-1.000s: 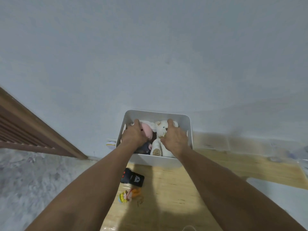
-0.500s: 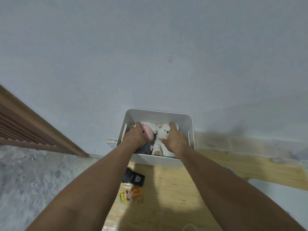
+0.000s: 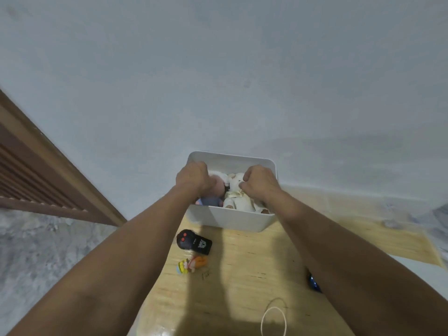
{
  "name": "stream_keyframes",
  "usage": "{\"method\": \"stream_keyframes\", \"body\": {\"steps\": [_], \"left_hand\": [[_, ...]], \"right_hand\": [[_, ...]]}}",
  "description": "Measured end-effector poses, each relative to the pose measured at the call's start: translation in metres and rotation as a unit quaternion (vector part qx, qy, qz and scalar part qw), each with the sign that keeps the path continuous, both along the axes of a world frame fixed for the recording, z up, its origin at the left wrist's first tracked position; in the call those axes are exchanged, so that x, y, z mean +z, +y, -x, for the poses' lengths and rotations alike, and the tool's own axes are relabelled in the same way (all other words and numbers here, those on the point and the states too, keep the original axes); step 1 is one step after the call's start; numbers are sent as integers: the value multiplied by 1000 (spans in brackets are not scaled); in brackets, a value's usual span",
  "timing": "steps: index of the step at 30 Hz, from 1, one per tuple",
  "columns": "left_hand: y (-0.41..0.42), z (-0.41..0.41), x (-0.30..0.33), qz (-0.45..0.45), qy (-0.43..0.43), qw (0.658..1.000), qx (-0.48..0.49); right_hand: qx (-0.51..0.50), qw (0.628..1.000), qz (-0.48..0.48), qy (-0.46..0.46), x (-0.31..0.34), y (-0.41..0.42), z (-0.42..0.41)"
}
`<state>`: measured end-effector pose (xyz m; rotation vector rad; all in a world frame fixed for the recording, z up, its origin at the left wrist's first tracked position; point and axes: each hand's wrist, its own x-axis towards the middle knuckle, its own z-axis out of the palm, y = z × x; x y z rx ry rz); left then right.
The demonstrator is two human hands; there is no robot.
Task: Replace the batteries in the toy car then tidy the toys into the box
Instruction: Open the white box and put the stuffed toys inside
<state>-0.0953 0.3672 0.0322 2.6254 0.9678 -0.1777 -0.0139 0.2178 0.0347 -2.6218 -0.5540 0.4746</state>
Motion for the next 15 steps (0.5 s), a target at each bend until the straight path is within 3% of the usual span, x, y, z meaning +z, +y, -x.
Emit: {"method": "stream_keyframes", "body": {"steps": [5,11,13,15], "left_hand": [[-2,31,13,38,-50,998,6],[-8,71,16,142,-21,990,0],[-10,83,13,152,-18,988,3],[-11,93,8,154,-21,988,7]], "right_hand": [[13,998,-53,30,17,-4,20],[58,993,-64,84,18,-8,45],[77,994,-61,49,15,-7,53],[102,992,-59,-43,14,-5,64]]}}
